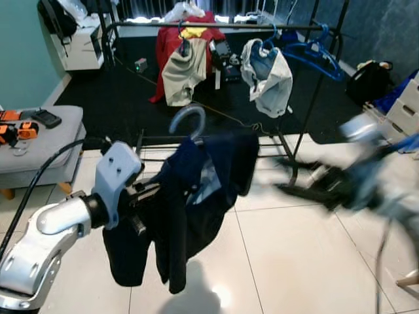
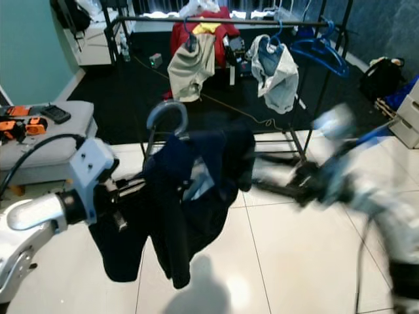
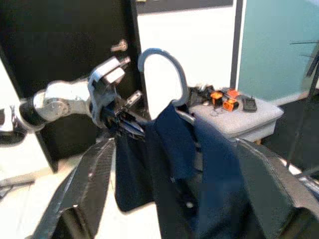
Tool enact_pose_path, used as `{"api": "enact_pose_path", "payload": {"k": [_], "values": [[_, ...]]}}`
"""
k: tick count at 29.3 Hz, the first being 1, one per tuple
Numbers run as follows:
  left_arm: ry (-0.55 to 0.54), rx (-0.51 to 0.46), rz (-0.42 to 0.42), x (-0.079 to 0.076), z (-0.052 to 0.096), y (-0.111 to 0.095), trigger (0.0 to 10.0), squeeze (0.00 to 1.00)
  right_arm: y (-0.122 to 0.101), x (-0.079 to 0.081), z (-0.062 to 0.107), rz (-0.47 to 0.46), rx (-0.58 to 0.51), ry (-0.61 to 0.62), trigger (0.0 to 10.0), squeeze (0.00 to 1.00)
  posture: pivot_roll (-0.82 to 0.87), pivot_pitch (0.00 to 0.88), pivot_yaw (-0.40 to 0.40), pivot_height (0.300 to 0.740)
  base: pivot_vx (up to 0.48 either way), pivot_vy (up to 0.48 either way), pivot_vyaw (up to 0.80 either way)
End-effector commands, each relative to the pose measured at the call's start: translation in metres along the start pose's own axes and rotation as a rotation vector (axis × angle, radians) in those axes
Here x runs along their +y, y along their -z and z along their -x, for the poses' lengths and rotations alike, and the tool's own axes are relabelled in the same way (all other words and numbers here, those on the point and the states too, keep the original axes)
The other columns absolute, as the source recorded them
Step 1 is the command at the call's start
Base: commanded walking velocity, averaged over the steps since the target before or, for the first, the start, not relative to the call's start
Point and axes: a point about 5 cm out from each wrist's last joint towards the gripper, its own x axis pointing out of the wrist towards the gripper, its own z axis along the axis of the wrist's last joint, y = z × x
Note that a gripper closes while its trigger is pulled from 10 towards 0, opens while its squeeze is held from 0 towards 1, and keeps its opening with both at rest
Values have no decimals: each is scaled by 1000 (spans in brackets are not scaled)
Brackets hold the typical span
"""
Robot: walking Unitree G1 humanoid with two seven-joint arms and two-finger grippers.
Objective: Hang hanger
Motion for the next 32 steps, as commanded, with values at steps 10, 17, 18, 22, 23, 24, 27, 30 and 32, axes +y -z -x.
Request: {"api": "enact_pose_path", "payload": {"k": [10,17,18,22,23,24,27,30,32], "values": [[339,-127,-104,-33,-6,-32,10000,0,29,0,5,46,456,-102,10000,0,-101,83,-5,740,0,0,0],[453,-156,-110,-41,-5,-40,10000,0,31,2,-3,45,490,-191,10000,0,-96,78,-4,740,0,0,0],[453,-156,-110,-41,-5,-40,10000,0,31,2,-3,45,490,-191,10000,0,-96,78,-4,740,0,0,0],[493,-140,-115,-45,-5,-39,10000,0,23,5,-11,47,420,-257,10000,0,-94,74,-3,740,0,0,0],[496,-132,-118,-45,-5,-38,10000,0,17,6,-13,41,375,-275,10000,0,-94,74,-3,740,0,0,0],[496,-132,-118,-45,-5,-38,10000,0,17,6,-13,41,375,-275,10000,0,-94,74,-3,740,0,0,0],[479,-111,-124,-44,-8,-34,10000,0,-2,12,-18,13,230,-338,10000,0,-97,71,-7,740,0,0,0],[468,-101,-119,-42,-9,-30,10000,0,-15,16,-19,-11,126,-390,10000,0,-99,69,-7,740,0,0,0],[464,-98,-117,-41,-9,-29,10000,0,-18,18,-20,-20,96,-408,10000,0,-100,69,-8,740,0,0,0]]}}
